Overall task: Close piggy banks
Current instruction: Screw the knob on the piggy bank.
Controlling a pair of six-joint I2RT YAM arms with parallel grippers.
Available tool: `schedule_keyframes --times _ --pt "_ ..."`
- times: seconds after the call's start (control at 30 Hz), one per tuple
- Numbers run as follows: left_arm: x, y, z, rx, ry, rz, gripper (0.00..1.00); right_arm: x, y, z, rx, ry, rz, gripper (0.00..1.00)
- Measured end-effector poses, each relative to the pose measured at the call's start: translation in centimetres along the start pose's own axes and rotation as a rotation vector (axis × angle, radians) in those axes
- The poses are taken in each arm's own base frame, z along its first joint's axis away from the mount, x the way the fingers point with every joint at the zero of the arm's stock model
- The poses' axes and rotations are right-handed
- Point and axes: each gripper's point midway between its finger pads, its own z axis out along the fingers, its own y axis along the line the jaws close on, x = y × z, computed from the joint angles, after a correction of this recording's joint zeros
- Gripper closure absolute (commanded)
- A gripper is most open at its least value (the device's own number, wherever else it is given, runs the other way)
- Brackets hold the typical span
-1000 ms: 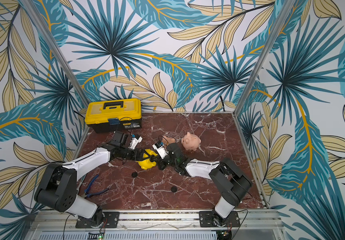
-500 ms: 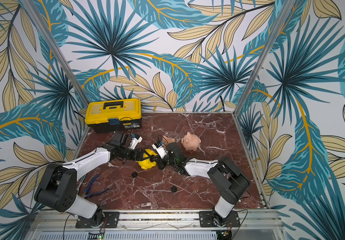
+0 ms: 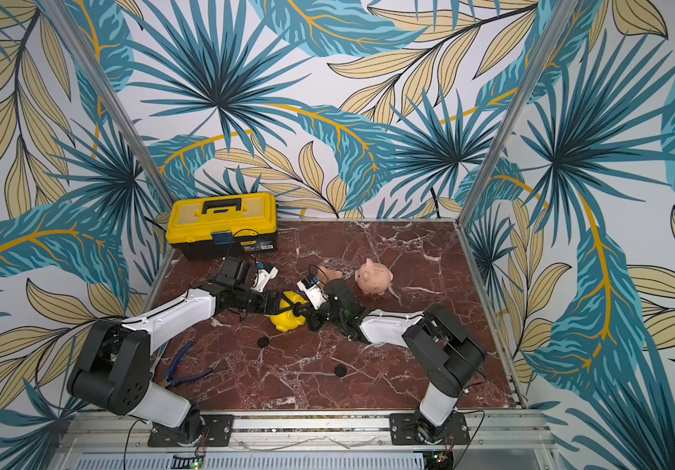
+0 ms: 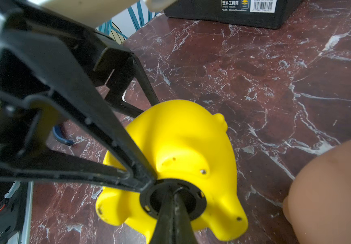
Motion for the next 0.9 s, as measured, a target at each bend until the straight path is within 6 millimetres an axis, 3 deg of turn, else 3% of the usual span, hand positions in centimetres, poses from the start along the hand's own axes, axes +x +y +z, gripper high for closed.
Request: schedule_keyframes --times 0.33,0.9 --pt "-0.04 0.01 0.01 -0.001 -0.002 0.001 0.08 -0.08 -0.04 0.03 -0.003 -0.004 0.106 1.00" --pt "-0.61 -0.12 0.24 0.009 -0.043 0.021 0.08 -0.90 -0.51 -0.09 0.001 -0.038 0.488 1.00"
